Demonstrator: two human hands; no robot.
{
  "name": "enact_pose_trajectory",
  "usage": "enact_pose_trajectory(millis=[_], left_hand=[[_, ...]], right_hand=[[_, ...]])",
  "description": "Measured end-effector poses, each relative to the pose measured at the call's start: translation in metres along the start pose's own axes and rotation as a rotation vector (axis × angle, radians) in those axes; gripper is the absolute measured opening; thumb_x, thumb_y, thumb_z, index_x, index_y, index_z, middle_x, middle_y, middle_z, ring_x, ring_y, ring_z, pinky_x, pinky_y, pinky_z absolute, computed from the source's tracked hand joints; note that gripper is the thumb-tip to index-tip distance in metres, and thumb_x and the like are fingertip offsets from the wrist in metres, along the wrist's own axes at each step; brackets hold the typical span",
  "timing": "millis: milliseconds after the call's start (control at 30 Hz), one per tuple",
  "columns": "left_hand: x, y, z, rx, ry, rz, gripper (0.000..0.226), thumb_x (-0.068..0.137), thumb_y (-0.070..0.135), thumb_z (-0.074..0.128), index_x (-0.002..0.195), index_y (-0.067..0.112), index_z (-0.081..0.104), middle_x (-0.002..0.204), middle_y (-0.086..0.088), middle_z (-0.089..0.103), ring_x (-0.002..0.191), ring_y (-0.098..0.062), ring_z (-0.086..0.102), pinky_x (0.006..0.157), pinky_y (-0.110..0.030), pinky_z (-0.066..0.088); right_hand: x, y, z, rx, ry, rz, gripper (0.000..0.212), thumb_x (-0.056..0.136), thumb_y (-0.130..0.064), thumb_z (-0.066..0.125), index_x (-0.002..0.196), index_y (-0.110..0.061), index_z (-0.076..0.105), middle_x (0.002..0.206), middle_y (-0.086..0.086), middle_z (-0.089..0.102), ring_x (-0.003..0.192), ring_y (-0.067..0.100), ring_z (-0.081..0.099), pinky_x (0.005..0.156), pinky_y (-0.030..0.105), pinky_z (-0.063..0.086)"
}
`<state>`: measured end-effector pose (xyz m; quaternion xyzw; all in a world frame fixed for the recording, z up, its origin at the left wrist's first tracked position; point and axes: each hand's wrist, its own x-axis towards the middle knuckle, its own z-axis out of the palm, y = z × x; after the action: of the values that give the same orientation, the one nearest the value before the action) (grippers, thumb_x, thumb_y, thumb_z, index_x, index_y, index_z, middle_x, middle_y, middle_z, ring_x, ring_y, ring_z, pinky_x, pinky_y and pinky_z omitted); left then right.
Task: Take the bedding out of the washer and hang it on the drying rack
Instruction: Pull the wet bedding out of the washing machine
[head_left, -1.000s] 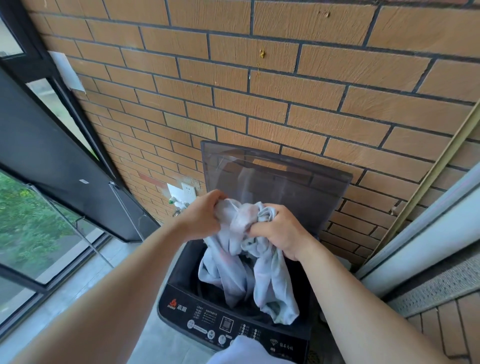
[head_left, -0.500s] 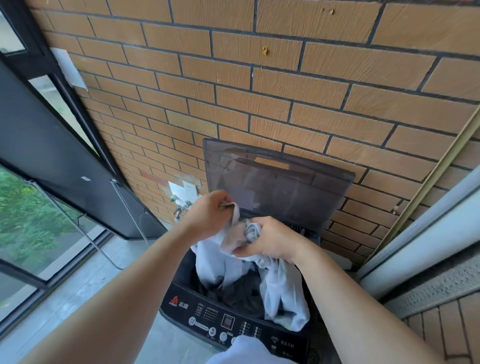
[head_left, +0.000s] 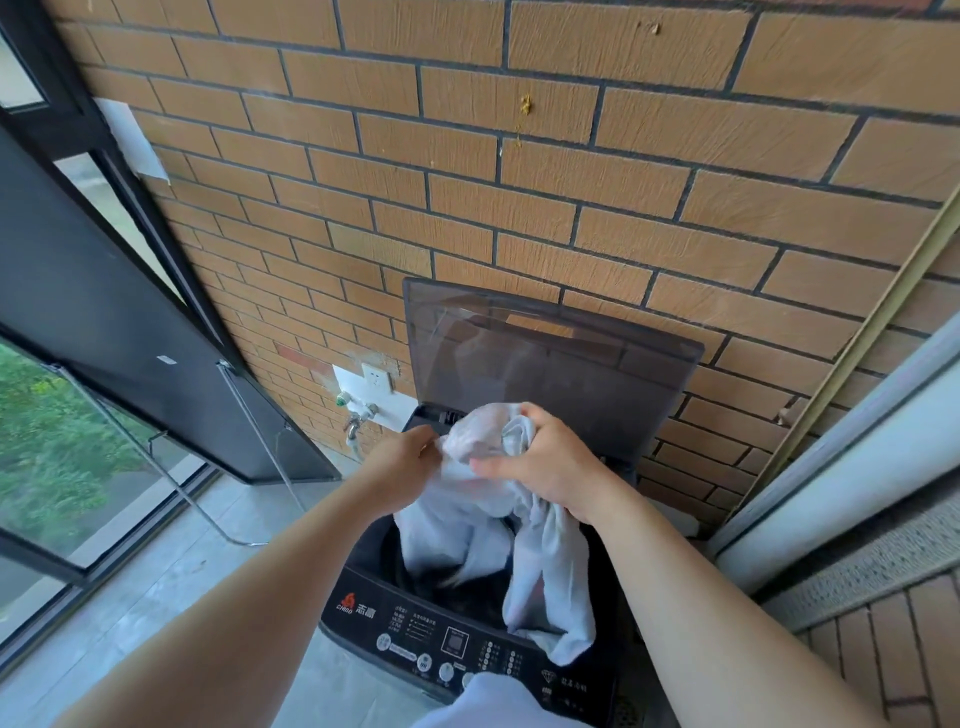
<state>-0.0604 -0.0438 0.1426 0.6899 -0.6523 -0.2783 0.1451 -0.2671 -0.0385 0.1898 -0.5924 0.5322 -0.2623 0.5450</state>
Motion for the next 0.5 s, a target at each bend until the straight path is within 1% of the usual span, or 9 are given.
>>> enact_pose_trajectory(millis=[67,100,133,200,267,333,400,467,500], left_hand=[[-0.003,0.017,-0.009,-0.053,0.067,0.063,0.016,0.099,0.012,0.046,0.1,0.016,0.061,0.081,-0.008,0.068,0.071,-0.03,0.065,0.055,-0.032,0.045],[-0.004,0.028,-0.015,-0.119,0.076,0.082,0.017,0.094,0.008,0.05,0.098,0.02,0.062,0.079,-0.004,0.069,0.071,-0.027,0.068,0.055,-0.03,0.047],[-0.005,0.038,-0.023,-0.215,0.059,0.102,0.023,0.087,0.004,0.053,0.098,0.023,0.061,0.079,-0.001,0.07,0.069,-0.023,0.068,0.056,-0.029,0.05],[-0.008,0.05,-0.034,-0.389,-0.035,0.125,0.038,0.075,-0.002,0.054,0.103,0.023,0.059,0.082,0.002,0.067,0.069,-0.017,0.063,0.06,-0.027,0.05],[-0.007,0.047,-0.038,-0.292,-0.071,0.168,0.048,0.073,-0.009,0.052,0.11,0.021,0.057,0.09,0.006,0.062,0.076,-0.008,0.058,0.06,-0.018,0.048],[-0.001,0.032,-0.032,-0.07,-0.009,0.194,0.05,0.076,-0.009,0.052,0.114,0.023,0.056,0.097,0.008,0.06,0.083,-0.008,0.057,0.063,-0.022,0.048],[0.005,0.015,-0.015,0.052,0.001,0.205,0.033,0.082,0.002,0.06,0.109,0.02,0.061,0.094,0.004,0.063,0.083,-0.019,0.059,0.062,-0.023,0.045],[0.01,0.003,0.003,0.126,-0.01,0.134,0.01,0.09,0.012,0.059,0.098,0.013,0.065,0.089,-0.001,0.064,0.079,-0.023,0.058,0.056,-0.021,0.037],[0.012,-0.003,0.011,0.133,-0.014,0.086,0.01,0.095,0.016,0.057,0.097,0.013,0.065,0.087,-0.003,0.065,0.074,-0.022,0.057,0.054,-0.022,0.036]], right_hand=[[0.0,0.007,0.002,-0.148,-0.119,0.106,0.079,0.054,-0.04,0.097,0.123,-0.028,0.062,0.111,-0.008,0.072,0.103,0.01,0.068,0.096,0.034,0.055],[0.001,0.01,0.003,-0.177,-0.173,0.138,0.075,0.052,-0.041,0.097,0.119,-0.028,0.066,0.111,-0.005,0.074,0.105,0.014,0.07,0.099,0.04,0.055],[-0.001,0.012,0.003,-0.182,-0.214,0.148,0.063,0.054,-0.036,0.096,0.111,-0.025,0.071,0.107,0.0,0.076,0.104,0.017,0.071,0.1,0.044,0.055],[-0.004,0.012,0.003,-0.117,-0.229,0.119,0.04,0.063,-0.024,0.091,0.1,-0.018,0.076,0.103,0.009,0.076,0.096,0.015,0.071,0.101,0.045,0.054],[-0.008,0.01,-0.001,-0.017,-0.167,0.061,0.033,0.068,-0.014,0.087,0.099,-0.012,0.078,0.101,0.013,0.076,0.093,0.018,0.069,0.099,0.045,0.052],[-0.011,0.004,-0.008,0.116,-0.146,0.01,0.028,0.071,0.0,0.082,0.097,-0.009,0.078,0.102,0.017,0.076,0.1,0.027,0.072,0.098,0.044,0.053],[-0.014,-0.003,-0.013,0.187,-0.152,-0.044,0.023,0.075,0.007,0.077,0.09,-0.01,0.079,0.096,0.014,0.077,0.099,0.027,0.072,0.096,0.04,0.056],[-0.015,-0.008,-0.014,0.207,-0.127,-0.086,0.02,0.077,0.005,0.077,0.091,-0.01,0.077,0.094,0.014,0.076,0.098,0.027,0.073,0.093,0.039,0.056],[-0.016,-0.009,-0.013,0.218,-0.081,-0.097,0.02,0.077,0.003,0.079,0.094,-0.007,0.077,0.097,0.017,0.076,0.1,0.03,0.072,0.095,0.042,0.055]])
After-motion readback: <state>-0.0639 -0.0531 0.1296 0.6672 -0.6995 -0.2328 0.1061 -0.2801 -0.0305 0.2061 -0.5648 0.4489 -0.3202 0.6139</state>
